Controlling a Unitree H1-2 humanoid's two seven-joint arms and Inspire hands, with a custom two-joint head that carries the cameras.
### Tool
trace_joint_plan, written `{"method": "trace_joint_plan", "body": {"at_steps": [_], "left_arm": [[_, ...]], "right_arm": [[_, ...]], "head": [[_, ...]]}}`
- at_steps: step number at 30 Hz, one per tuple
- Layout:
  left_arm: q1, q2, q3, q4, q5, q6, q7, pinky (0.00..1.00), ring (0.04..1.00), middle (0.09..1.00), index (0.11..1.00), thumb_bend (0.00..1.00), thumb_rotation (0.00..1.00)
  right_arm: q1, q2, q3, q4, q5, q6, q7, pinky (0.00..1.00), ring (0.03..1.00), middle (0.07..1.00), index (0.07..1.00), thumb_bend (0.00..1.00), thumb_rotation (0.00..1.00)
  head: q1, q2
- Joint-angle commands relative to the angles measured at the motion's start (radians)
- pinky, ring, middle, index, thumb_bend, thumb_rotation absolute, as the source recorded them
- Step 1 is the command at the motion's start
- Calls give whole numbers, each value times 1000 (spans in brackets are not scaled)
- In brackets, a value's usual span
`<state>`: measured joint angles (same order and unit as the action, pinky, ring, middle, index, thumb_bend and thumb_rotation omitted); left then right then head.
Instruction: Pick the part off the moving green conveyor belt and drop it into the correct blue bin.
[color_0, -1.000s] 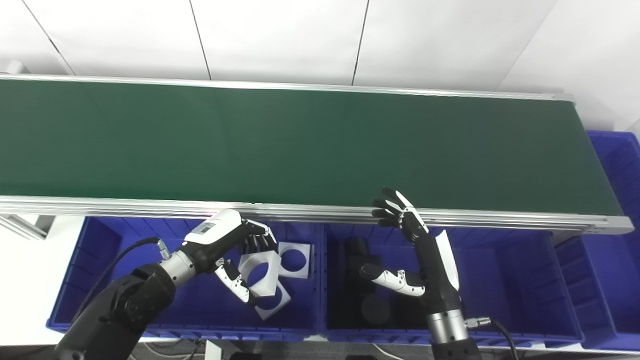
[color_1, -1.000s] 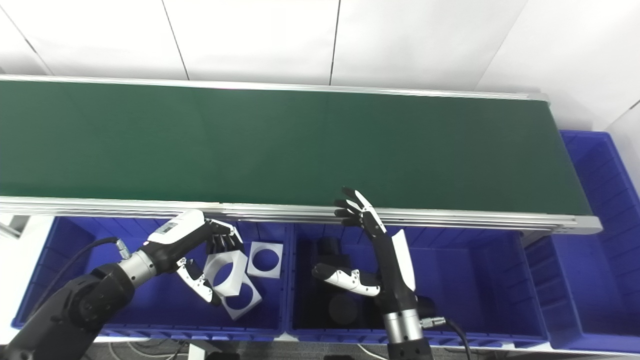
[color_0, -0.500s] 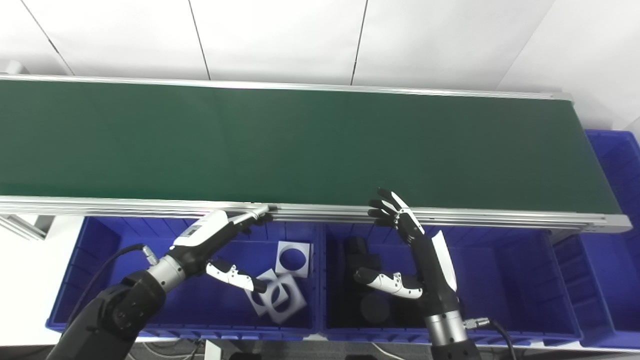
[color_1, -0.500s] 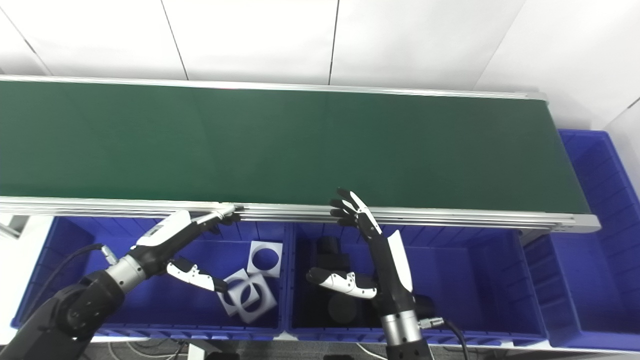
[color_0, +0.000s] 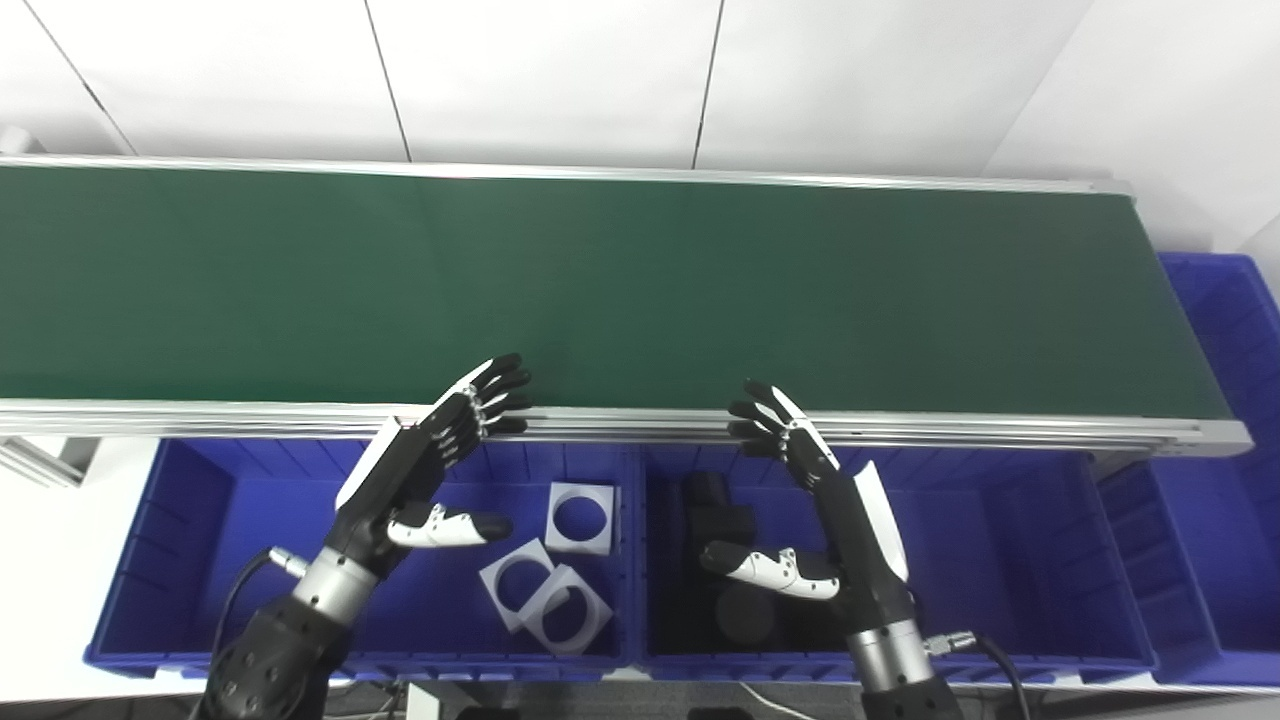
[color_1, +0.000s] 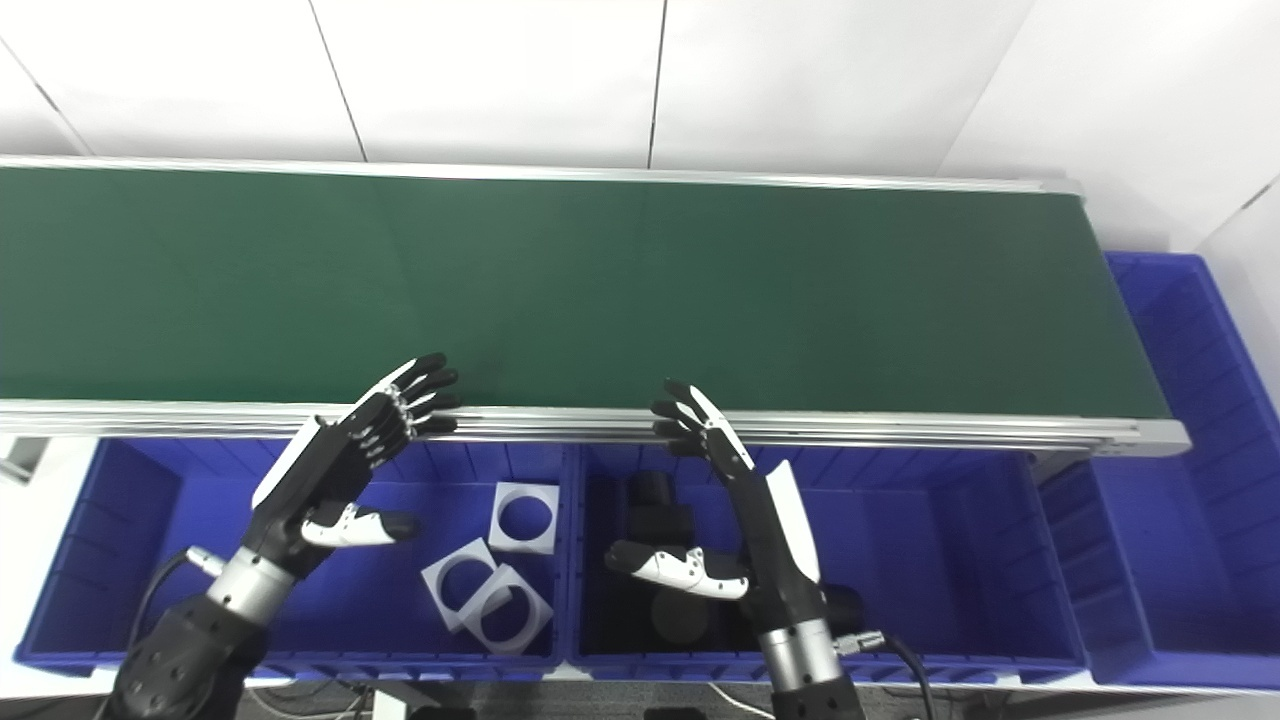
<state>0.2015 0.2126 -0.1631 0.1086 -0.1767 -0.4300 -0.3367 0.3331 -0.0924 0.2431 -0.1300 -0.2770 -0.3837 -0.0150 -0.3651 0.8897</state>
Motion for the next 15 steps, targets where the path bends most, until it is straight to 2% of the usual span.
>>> {"method": "trace_joint_plan", "body": {"at_steps": [1,7,13,15], "left_arm": [[2,-14,33,-36,-21,-39,-16,793,837,896,924,964,472],[24,-60,91,-43,-22,-39,-63,793,831,878,908,936,420],[50,-88,107,-65,6,-40,-86,805,843,886,907,940,424],[47,-109,135,-60,-2,-40,-95,810,844,892,909,934,413]], "right_arm": [[1,10,-2,-31,5,8,5,740,798,849,909,843,571],[7,21,-2,-43,-8,26,8,741,800,851,916,846,574],[12,24,-3,-48,-13,25,6,739,801,847,917,837,566],[14,24,-3,-47,-9,20,6,742,803,850,917,836,568]], "head": [[-5,-1],[-6,5],[4,5],[4,4]]}}
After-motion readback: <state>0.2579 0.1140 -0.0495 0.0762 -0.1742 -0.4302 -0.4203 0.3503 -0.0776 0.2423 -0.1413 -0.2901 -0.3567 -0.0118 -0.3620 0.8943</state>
